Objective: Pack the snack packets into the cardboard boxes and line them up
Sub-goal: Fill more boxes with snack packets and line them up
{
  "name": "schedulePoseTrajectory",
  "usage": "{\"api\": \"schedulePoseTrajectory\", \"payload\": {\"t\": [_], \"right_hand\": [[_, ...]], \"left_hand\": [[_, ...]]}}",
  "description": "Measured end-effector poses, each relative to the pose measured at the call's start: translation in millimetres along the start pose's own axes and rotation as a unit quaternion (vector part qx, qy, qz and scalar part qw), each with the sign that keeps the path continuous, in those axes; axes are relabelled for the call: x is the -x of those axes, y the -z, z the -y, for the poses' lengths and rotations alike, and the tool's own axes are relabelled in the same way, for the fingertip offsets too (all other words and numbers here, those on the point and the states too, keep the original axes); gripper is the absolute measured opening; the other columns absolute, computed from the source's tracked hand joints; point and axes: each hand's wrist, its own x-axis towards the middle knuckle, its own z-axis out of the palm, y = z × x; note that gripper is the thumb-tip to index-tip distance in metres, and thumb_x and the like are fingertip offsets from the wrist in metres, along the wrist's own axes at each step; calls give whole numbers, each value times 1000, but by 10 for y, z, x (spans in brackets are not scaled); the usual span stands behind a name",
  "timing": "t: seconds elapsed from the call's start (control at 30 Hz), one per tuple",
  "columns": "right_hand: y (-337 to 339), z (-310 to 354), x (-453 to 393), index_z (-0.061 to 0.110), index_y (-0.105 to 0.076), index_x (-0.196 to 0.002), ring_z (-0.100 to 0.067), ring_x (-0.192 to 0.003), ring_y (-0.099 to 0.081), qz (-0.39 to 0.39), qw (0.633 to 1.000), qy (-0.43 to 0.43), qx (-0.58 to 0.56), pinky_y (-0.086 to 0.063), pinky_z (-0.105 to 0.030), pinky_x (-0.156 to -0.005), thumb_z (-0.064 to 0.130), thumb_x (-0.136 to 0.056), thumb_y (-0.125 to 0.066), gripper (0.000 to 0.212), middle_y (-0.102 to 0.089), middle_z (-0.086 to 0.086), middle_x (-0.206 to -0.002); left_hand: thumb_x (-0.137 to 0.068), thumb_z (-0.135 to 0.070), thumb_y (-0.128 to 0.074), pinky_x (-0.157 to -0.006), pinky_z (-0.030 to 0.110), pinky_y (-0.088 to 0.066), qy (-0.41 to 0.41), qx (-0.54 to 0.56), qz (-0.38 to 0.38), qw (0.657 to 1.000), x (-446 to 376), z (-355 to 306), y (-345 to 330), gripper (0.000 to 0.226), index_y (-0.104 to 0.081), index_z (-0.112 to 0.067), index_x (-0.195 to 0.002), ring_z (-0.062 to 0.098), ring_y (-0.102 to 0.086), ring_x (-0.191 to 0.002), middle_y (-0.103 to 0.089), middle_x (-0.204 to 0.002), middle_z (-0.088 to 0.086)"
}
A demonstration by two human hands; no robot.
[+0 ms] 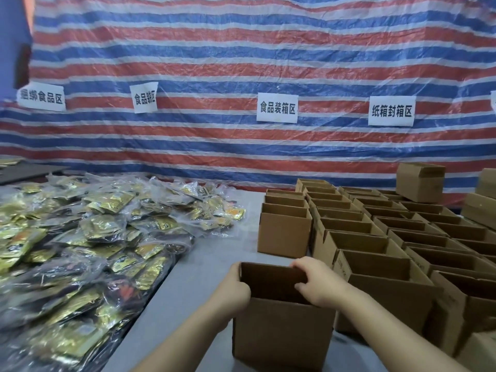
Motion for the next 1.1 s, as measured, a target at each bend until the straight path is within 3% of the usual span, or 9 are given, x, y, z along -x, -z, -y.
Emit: {"api": "schedulePoseTrajectory", "payload": {"t": [0.13, 0.23, 0.33, 0.53, 0.67, 0.83, 0.93, 1.0, 1.1], "right_hand": [[104, -101, 4, 38, -56, -132, -5, -118, -50, 25, 1000, -12, 8, -44, -21, -96, 9, -97, -58, 45, -52, 13, -130], [207, -137, 10, 36, -49, -144, -5, -124, -49, 80, 996, -25, 1, -43, -13, -84, 2, -99, -51, 57, -51, 14, -133], [259, -144, -25, 38, -49, -144, 4, -104, -50, 114, 993, -24, -17, -44, -7, -67, 0, -99, -49, 59, -50, 21, -117], [-16, -13, -75, 34, -59, -124, 5, -84, -54, 12, 1000, -19, -16, -41, -11, -63, 40, -103, -50, 23, -55, 20, -97], [-176, -61, -43, 37, -57, -100, 1, -90, -50, -42, 999, -10, -1, -39, -15, -68, 53, -101, -48, 18, -56, 15, -95], [-155, -72, -29, 37, -53, -111, -2, -102, -48, -30, 999, -4, 25, -41, -19, -79, 50, -100, -51, 16, -54, 15, -105], [-149, -62, -14, 37, -53, -117, -4, -106, -47, -33, 999, -1, 38, -42, -21, -85, 48, -100, -54, 20, -53, 14, -108], [-148, -55, -11, 38, -51, -117, -3, -104, -45, -34, 998, -3, 48, -39, -19, -82, 49, -99, -54, 22, -52, 15, -107], [-156, -51, -13, 40, -50, -115, -2, -101, -44, -34, 998, -10, 55, -38, -19, -79, 52, -97, -54, 22, -51, 16, -105]], "left_hand": [[-93, 1, -25, -82, 33, -56, 1, -6, -6, 1000, -6, -31, 5, 61, -29, -28, -147, 26, -59, -108, -52, -104, 0], [-92, 2, -24, -55, 20, -49, 2, 7, 0, 1000, -32, -41, -3, 60, -33, -27, -144, 17, -57, -92, -52, -98, -6], [-92, 2, -24, -48, 19, -43, 0, 19, -5, 1000, -64, -26, -16, 59, -35, -28, -141, 17, -57, -92, -53, -98, -6], [-90, 2, -26, -96, 42, -50, 3, 7, -28, 1000, -65, 40, -29, 66, -31, -29, -148, 31, -56, -120, -56, -129, 7], [-92, 0, -27, -93, 39, -50, -8, -10, -6, 1000, -81, 51, -19, 62, -30, -30, -146, 26, -56, -115, -55, -123, 4], [-93, -5, -27, -83, 35, -50, -10, -27, 11, 1000, -150, 67, -4, 58, -29, -30, -146, 29, -58, -115, -56, -127, 9], [-102, -42, -33, -72, 30, -49, -14, -32, 35, 999, -204, 113, 77, 49, -24, -33, -149, 26, -58, -117, -53, -137, 1], [-98, -64, -27, -80, 33, -49, -16, -24, 25, 999, -343, 141, 288, 64, -22, -31, -153, 25, -50, -128, -39, -151, -2], [-102, -56, -28, -107, 42, -41, -44, -55, -102, 992, -762, 174, 845, 61, -37, -16, -148, 27, -46, -132, -41, -152, 6]]}}
